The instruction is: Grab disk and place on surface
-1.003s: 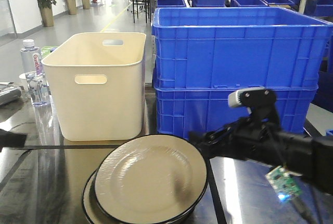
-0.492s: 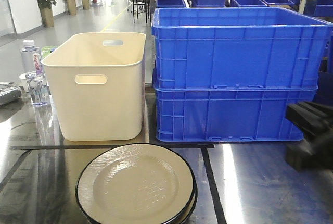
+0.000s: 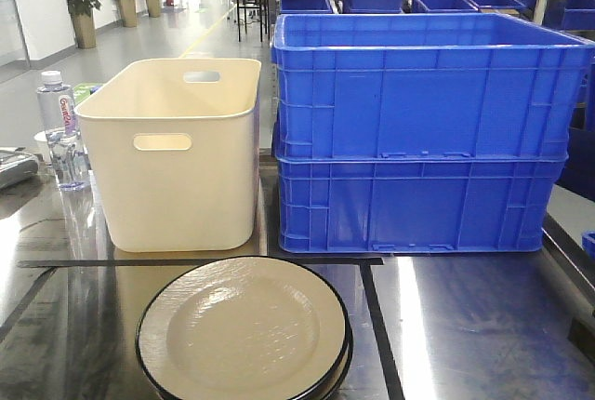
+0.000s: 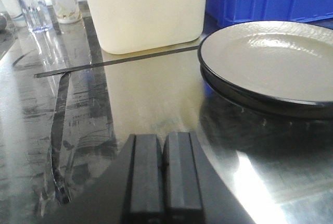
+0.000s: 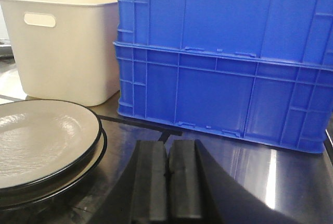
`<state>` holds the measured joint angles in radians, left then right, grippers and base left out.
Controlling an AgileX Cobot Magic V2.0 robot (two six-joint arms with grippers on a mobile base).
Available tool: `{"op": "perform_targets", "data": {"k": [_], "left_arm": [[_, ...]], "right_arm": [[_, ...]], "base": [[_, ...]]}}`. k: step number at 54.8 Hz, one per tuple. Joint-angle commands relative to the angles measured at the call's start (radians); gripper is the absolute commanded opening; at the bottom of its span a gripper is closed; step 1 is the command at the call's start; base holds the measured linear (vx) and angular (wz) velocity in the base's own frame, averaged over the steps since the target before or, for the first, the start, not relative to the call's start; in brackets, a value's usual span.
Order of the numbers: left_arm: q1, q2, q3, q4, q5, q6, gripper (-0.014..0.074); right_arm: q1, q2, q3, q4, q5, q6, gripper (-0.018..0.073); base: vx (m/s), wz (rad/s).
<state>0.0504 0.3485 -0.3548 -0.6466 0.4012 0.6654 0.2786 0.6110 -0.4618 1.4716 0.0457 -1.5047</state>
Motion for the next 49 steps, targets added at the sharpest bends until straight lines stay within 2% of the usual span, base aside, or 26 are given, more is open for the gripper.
{"op": "perform_targets", "data": {"k": [1,12,36,38,42,49], "left_arm": [[-0.008,-0.031,-0.003,-0.041,-0.063,0.003,-0.0001],[-0.008,-0.038,0.003,-0.04,-0.037,0.002,-0.0001],[-0.008,-0.038,0.017,-0.024,-0.04,0.002,-0.0001],[-0.008,-0.039,0.024,0.02,-0.044,0.003,-0.0001],[-0.008,-0.054,0.04,0.182,-0.064,-0.032,-0.0001],[-0.008,-0.126,0.081,0.382,-0.112,-0.212,-0.0001]], "right_arm": [[-0.005,-0.002,-0.027,0.022,-0.006,-0.008,-0.0012],[-0.005,-0.002,-0.027,0.08,-0.006,-0.008,-0.0012],[-0.005,-0.002,-0.027,0.08,-0.006,-0.008,-0.0012],[-0.005,-0.002,-0.027,0.08,-0.006,-0.008,-0.0012],[-0.005,-0.002,-0.027,0.08,-0.006,-0.008,-0.0012],[-0.005,-0.002,-0.027,0.08,-0.006,-0.008,-0.0012]], "base": [[0.0,0.0],[0.0,0.0],[0.0,0.0],[0.0,0.0],[0.0,0.0],[0.0,0.0]]}}
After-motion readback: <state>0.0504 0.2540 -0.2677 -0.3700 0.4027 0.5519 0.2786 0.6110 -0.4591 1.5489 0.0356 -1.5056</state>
